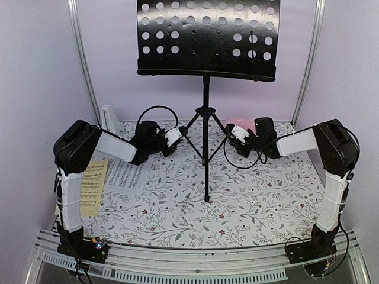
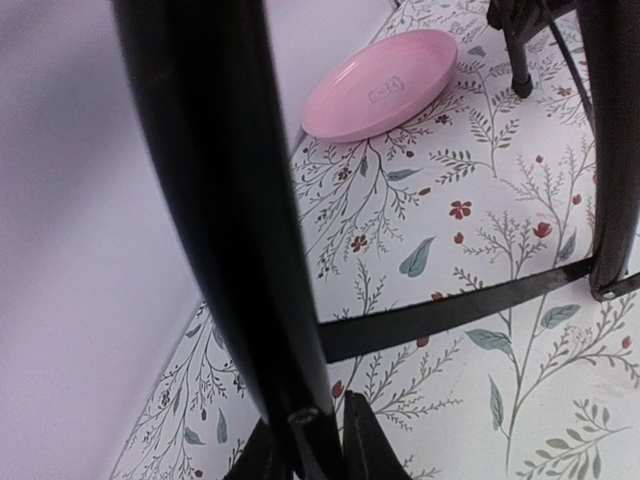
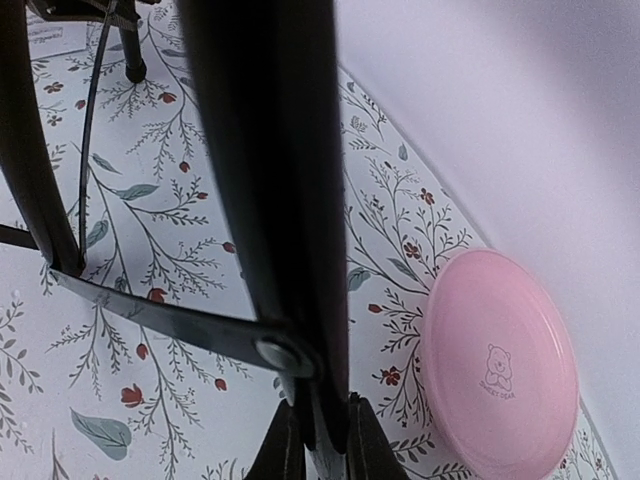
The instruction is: Set up the instrument practice props
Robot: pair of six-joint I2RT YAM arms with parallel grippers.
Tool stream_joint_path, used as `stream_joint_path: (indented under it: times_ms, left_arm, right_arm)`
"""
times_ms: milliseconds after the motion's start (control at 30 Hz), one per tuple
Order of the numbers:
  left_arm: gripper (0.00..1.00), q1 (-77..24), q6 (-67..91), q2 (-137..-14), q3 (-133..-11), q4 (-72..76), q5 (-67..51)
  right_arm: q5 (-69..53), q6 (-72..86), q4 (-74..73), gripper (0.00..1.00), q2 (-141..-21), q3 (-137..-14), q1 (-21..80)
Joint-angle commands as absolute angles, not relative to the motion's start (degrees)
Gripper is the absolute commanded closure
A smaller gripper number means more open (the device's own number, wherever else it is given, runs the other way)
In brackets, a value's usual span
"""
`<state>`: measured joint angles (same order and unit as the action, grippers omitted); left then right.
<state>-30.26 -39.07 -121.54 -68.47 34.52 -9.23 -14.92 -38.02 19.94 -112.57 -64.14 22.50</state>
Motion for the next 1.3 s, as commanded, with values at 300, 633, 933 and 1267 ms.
stream_joint_path:
  times_ms: [300,633,933,1267]
  left_arm:
    - [1.00,-24.3,-47.3,-129.7,-77.0,34.3,-4.8]
    - [1.00,-24.1,-46.3,-129.2,-73.7,36.2,-5.4]
    - [0.93,-26.3,-45.6,-127.7,-74.4,34.0,-6.0]
    - [0.37,-31.4,-38.7,-121.1,-69.7,33.4,-0.7]
  right_arm:
    - [-6.4,-34.9,21.8,1.00,-109.3,-67.5,13.8]
    - [-8.2,-34.6,21.4,1.00,-111.7,-68.9,11.6]
    - [-16.7,-32.3,20.6,0.81,-110.5,-69.8,15.3]
    - [-20.5,-23.3,21.3,0.18,-101.7,-65.3,19.1]
